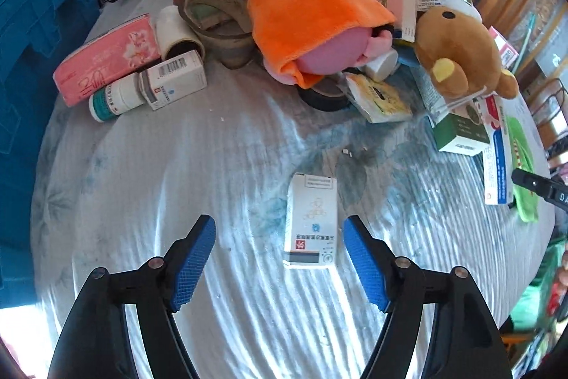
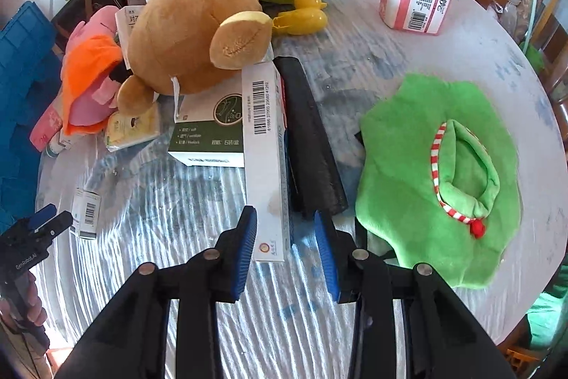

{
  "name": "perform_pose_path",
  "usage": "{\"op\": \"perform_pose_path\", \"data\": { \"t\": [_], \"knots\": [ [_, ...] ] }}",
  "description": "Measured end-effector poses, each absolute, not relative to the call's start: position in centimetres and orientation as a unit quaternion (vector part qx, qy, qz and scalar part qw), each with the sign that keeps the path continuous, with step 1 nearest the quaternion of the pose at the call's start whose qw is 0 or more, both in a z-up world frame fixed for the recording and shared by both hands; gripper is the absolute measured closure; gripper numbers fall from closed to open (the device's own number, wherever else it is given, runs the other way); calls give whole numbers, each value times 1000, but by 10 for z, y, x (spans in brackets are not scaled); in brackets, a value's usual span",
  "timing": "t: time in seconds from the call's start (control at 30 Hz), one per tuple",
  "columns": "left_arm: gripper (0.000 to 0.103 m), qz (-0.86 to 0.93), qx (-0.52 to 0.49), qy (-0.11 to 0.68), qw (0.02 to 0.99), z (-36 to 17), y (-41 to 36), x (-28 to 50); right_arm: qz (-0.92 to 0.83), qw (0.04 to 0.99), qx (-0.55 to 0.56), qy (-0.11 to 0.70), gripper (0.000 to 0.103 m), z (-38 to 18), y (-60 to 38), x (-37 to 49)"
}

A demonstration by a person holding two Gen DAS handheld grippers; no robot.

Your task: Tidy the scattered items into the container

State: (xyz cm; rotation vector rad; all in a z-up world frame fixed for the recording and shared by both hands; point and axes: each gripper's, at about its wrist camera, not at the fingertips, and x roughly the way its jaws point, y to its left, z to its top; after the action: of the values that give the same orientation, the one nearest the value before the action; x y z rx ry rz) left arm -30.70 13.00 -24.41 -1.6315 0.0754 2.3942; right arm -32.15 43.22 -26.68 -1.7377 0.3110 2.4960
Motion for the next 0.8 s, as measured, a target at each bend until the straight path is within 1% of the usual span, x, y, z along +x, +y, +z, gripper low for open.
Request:
{"op": "perform_pose_path", "data": {
  "t": [0.07,0.1,0.13,0.17,0.2,0.23,0.3,0.4,0.47,0.6,0.7,0.77,0.8],
  "knots": [
    [28,814,-566,33,128,-251,142,-307,815,36,-569,103,69,-272,437,-332],
    [32,810,-570,36,132,-254,147,-307,815,31,-569,106,69,-275,438,-338],
    [46,806,-574,41,134,-258,153,-307,814,34,-571,103,69,-280,437,-342],
    [56,805,-577,54,129,-262,159,-306,812,36,-573,100,69,-285,436,-345],
    [69,803,-579,68,124,-266,164,-306,814,38,-572,95,69,-286,434,-347],
    [72,802,-579,81,120,-269,170,-305,815,38,-571,89,68,-287,432,-349],
    [72,807,-570,97,117,-269,176,-302,818,37,-569,81,68,-289,429,-349],
    [72,806,-572,91,119,-269,173,-297,814,29,-574,87,68,-290,430,-342],
    [72,805,-574,89,120,-269,169,-290,807,21,-585,83,70,-291,427,-329],
    [72,803,-576,86,122,-270,160,-276,785,-13,-611,99,70,-304,418,-294],
    [72,803,-576,83,126,-271,158,-274,799,1,-592,108,70,-298,422,-282],
    [65,802,-580,72,125,-272,156,-278,812,5,-571,119,70,-286,430,-286],
    [59,801,-582,66,125,-273,156,-280,817,4,-564,123,69,-282,434,-290]
  ]
}}
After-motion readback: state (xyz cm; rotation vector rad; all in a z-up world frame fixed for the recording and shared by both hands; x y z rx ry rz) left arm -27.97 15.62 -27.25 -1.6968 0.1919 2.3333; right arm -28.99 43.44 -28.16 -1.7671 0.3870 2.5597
